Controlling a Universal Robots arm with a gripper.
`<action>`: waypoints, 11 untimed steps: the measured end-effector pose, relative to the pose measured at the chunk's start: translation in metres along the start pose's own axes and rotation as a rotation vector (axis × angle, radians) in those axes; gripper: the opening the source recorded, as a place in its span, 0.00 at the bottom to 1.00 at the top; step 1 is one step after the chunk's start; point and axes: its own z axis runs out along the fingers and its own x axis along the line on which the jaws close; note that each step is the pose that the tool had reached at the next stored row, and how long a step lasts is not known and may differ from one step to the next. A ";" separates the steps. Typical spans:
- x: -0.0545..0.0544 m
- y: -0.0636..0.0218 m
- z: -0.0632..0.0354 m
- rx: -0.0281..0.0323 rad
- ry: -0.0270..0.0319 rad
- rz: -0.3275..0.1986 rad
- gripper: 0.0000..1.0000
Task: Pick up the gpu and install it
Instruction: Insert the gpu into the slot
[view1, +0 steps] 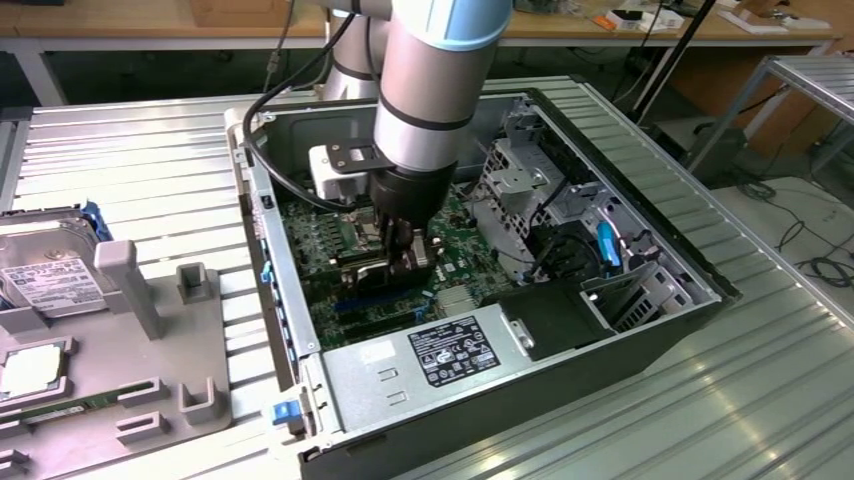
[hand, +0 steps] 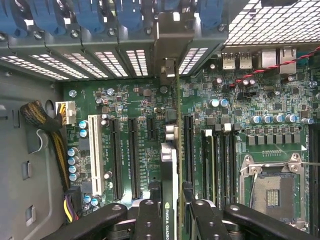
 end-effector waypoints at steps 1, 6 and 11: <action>0.000 0.0000 0.0005 0.0002 0.0008 0.000 0.27; 0.000 0.0001 -0.0034 0.0007 0.0001 0.000 0.27; 0.000 0.0000 -0.0045 0.0006 0.0054 0.000 0.27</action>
